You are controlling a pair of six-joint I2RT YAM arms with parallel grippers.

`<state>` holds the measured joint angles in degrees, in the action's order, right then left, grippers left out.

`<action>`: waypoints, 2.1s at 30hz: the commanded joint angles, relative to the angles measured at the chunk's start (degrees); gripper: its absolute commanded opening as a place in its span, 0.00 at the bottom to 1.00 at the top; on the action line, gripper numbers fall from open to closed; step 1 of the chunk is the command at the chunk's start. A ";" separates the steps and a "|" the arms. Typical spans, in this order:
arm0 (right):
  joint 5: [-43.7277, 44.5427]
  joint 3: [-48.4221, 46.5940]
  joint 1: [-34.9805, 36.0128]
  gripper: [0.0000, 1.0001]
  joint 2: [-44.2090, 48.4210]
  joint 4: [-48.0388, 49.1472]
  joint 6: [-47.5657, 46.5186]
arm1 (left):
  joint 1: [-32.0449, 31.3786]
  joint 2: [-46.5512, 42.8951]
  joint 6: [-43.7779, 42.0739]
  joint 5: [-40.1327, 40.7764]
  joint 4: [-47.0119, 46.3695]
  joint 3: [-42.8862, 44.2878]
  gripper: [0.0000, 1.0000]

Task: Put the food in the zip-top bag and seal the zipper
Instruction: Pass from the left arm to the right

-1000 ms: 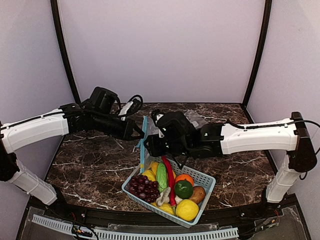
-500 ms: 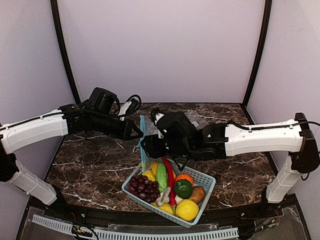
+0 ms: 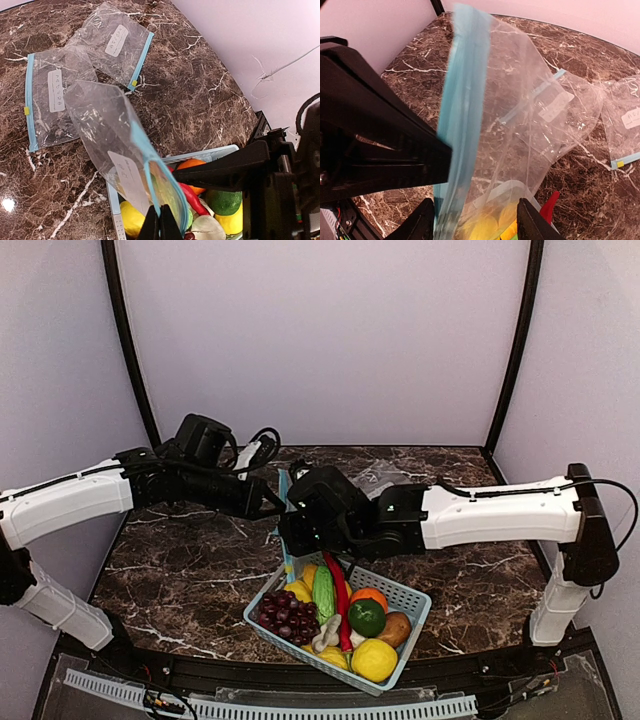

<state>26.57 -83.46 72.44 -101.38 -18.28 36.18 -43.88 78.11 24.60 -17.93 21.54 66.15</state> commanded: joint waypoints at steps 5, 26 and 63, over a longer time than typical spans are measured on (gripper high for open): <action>5.63 -2.37 0.49 0.48 -1.04 -5.44 0.95 | 0.01 -2.10 -1.04 2.15 1.96 -1.07 0.01; 13.63 -3.88 0.28 0.14 -1.82 -12.09 1.31 | -0.07 -2.41 -3.55 8.59 6.66 -1.11 0.01; -1.63 -0.93 -1.26 0.00 2.69 -3.20 -13.46 | 0.42 0.52 -25.10 12.41 17.74 14.76 0.97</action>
<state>25.47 -84.84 70.87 -99.94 -22.72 23.33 -43.94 78.50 3.64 -3.33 35.66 79.79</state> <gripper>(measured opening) 0.006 0.967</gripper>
